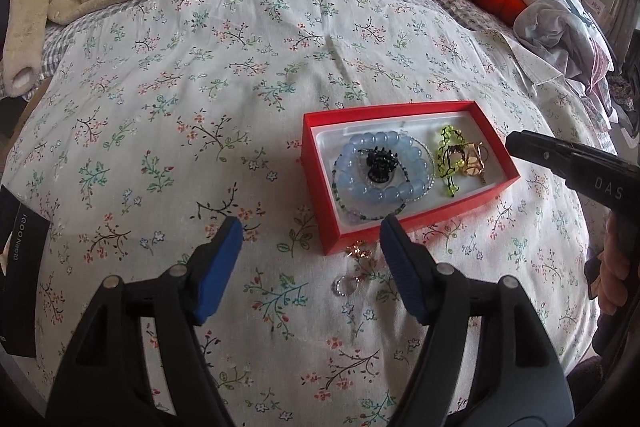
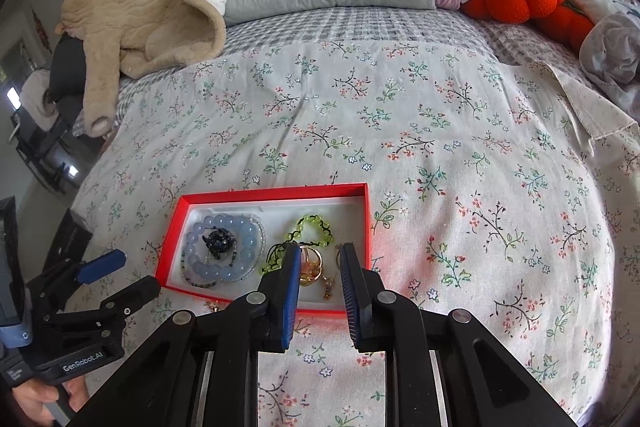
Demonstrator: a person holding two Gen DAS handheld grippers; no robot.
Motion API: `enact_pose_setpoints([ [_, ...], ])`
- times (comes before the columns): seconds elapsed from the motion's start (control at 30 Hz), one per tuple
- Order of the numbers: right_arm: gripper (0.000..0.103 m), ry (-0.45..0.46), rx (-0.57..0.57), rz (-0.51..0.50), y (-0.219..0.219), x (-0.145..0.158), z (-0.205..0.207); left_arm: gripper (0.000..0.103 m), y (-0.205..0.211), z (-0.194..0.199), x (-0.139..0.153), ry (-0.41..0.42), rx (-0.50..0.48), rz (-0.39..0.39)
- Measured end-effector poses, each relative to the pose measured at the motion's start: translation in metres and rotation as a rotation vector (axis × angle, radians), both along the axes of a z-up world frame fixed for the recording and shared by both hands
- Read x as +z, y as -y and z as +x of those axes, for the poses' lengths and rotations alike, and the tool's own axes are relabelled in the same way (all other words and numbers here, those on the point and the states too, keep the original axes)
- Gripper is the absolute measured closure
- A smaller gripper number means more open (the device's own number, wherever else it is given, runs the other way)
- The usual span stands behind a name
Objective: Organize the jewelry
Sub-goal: 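Open both tools to drop the bracelet and earring into the box, then move the open left tool to the silver ring on the bedspread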
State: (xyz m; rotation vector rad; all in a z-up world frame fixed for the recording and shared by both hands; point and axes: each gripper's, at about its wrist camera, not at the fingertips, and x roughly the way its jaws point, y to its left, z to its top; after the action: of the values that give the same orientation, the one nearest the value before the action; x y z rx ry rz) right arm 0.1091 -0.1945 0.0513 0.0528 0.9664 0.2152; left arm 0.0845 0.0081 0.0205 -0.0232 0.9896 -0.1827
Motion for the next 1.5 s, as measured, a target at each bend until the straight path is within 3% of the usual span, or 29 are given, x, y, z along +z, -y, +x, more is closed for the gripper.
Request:
enact_pose_setpoints([
  [0.03,0.076,0.0,0.008,-0.01,0.0,0.0,-0.004,0.026,0.0,-0.003,-0.001,-0.001,-0.003,0.004],
  [0.07,0.065,0.002,0.017,-0.019,0.0,0.0,-0.007,0.025,0.0,-0.006,-0.002,-0.002,-0.006,0.009],
  [0.1,0.044,0.011,0.024,-0.024,0.0,0.0,-0.011,0.025,0.0,-0.008,-0.003,-0.004,-0.009,0.014],
  [0.17,0.034,0.036,0.041,-0.04,-0.001,0.001,-0.019,0.025,-0.001,-0.012,-0.006,-0.005,-0.008,0.027],
  [0.47,0.03,0.015,0.091,-0.151,-0.014,-0.025,-0.047,0.022,-0.004,-0.03,-0.03,-0.023,-0.001,0.093],
  [0.73,0.028,-0.075,0.122,-0.15,-0.022,-0.058,-0.066,0.02,0.004,-0.044,-0.051,0.016,-0.078,0.134],
  [0.97,0.027,-0.106,0.134,-0.185,-0.02,-0.074,-0.074,0.02,0.01,-0.048,-0.069,0.028,-0.205,0.109],
  [1.07,0.027,-0.102,0.127,-0.196,-0.017,-0.075,-0.075,0.021,0.008,-0.043,-0.07,0.029,-0.205,0.069],
  [1.27,0.027,-0.11,0.102,-0.171,-0.009,-0.075,-0.071,0.042,0.009,-0.034,-0.069,0.048,-0.219,0.038],
  [1.5,0.027,-0.119,0.104,-0.174,-0.01,-0.076,-0.071,0.059,0.018,-0.03,-0.069,0.06,-0.285,0.042],
])
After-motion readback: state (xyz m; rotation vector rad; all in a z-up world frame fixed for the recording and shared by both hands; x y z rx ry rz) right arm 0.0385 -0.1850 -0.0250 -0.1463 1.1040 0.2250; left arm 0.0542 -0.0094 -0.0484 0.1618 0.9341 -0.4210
